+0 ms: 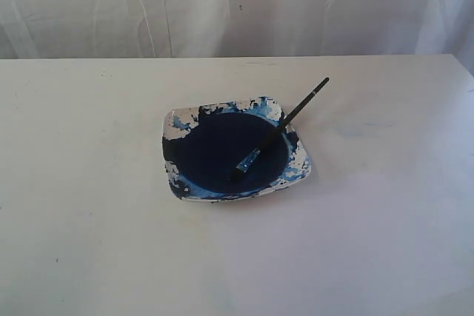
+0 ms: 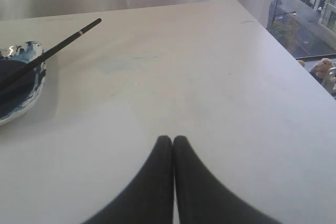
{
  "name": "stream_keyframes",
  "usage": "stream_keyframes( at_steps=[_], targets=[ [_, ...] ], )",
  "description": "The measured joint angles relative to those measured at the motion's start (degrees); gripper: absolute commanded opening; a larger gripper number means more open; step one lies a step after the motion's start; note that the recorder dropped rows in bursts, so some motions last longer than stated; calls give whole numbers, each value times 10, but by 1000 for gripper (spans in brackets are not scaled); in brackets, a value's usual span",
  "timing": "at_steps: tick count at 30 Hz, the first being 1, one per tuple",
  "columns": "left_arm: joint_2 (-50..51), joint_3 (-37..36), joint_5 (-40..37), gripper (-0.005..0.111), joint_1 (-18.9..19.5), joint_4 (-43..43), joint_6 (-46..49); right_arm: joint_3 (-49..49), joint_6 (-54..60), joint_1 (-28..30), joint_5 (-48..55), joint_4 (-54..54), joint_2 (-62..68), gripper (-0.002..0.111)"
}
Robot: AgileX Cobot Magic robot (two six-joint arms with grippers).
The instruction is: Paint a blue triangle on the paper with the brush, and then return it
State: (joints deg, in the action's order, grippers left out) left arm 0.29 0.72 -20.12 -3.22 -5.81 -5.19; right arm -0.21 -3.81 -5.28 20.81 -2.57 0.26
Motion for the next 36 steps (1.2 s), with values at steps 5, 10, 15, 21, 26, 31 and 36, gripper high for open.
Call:
stream_keyframes(
  at_steps=[5,10,15,21,26,31,36],
  targets=[
    [0,0,0,0,0,-31,21,0,0,0,0,0,0,0],
    [0,0,0,0,0,-37,25,0,0,0,0,0,0,0],
    [0,0,9,0,0,-55,26,0,0,0,0,0,0,0],
    [0,0,139,0,0,-64,25,0,0,0,0,0,0,0],
    [-1,0,424,0,0,-51,-49,0,0,0,0,0,0,0],
    [-1,7,616,0,0,-35,-54,0,0,0,0,0,0,0],
    [62,53,636,0,0,27,-54,0,0,0,0,0,0,0]
  ],
)
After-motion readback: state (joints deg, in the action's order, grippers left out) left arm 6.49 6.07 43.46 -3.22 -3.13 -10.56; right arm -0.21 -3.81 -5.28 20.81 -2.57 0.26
